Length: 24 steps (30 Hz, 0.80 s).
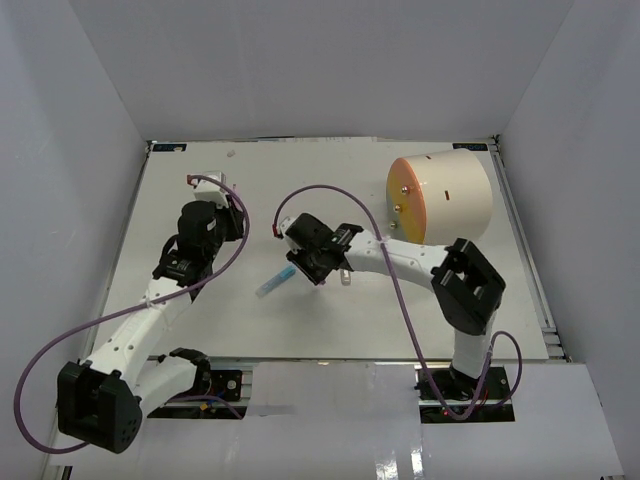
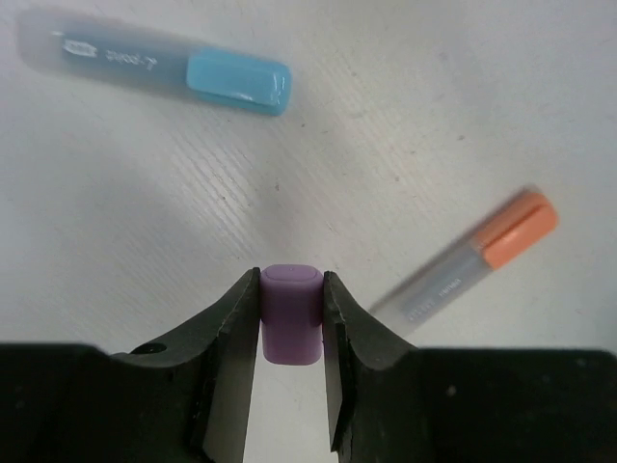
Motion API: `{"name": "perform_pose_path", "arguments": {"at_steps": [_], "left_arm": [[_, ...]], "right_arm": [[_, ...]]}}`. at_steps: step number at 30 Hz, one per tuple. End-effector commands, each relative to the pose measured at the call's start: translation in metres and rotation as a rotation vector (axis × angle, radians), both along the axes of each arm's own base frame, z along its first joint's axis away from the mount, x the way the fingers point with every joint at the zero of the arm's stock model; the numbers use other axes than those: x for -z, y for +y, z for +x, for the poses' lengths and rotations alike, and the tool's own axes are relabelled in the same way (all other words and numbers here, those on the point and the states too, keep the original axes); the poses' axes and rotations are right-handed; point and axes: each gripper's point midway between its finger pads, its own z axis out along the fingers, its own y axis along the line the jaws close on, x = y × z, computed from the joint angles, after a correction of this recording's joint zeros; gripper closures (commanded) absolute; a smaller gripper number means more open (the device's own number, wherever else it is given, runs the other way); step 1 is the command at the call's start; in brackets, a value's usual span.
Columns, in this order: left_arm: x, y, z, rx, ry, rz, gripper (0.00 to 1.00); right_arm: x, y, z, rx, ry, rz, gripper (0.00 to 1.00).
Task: Sort the stationery into containers
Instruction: Pick up the pen cap from the center of the board, then close the pen cap on the pen.
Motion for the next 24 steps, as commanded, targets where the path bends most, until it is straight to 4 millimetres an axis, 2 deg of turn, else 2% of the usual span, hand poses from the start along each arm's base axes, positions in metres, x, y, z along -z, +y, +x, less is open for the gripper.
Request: {"name": "perform_pose_path", "arguments": {"at_steps": [1,3,4,5,7,8,10,11,13,14,17,18,24], "left_arm": [[-0.03,-0.022,-0.01,0.155,-0.112,-0.04,0.91],[-0.036,-0.039,-0.023,0.272,-0.137,-0.068,0.91],[-0.048,-0.045,-0.024,0.309,-0.186,-0.078,0.91],[-0.05,-0.05,-0.029,0.348,-0.198,-0.085,0.91],[-0.059,-0.068,-0.043,0.477,-0.237,-0.106,0.91],[-0.061,-0.073,-0.047,0.52,-0.249,-0.103,0.91],[-0.063,-0.088,-0.06,0.641,-0.267,-0.114,0.91],[-0.065,-0.093,-0.065,0.683,-0.277,-0.11,0.91],[-0.07,-0.104,-0.077,0.785,-0.299,-0.124,0.91],[-0.071,-0.107,-0.081,0.811,-0.307,-0.132,0.92],[-0.076,-0.117,-0.093,0.905,-0.348,-0.148,0.95],[-0.08,-0.118,-0.094,0.922,-0.367,-0.153,0.96],[-0.099,-0.131,-0.109,1.055,-0.44,-0.188,0.99]], "right_arm": [[-0.089,0.012,0.013,0.014,-0.14,0.175,0.92],[-0.131,0.015,0.016,0.004,-0.202,0.258,0.92],[-0.149,0.018,0.017,-0.005,-0.23,0.299,0.92],[-0.17,0.017,0.017,-0.003,-0.256,0.346,0.92],[-0.196,0.018,0.016,-0.043,-0.298,0.404,0.92],[-0.221,0.019,0.016,-0.066,-0.349,0.469,0.92],[-0.245,0.024,0.011,-0.112,-0.382,0.551,0.92],[-0.268,0.024,0.01,-0.128,-0.426,0.621,0.92],[-0.288,0.027,0.006,-0.164,-0.457,0.687,0.92],[-0.306,0.031,0.0,-0.211,-0.468,0.749,0.92],[-0.333,0.034,-0.007,-0.267,-0.495,0.823,0.92],[-0.35,0.035,-0.008,-0.284,-0.524,0.861,0.92],[-0.403,0.029,-0.015,-0.365,-0.599,0.995,0.92]]}}
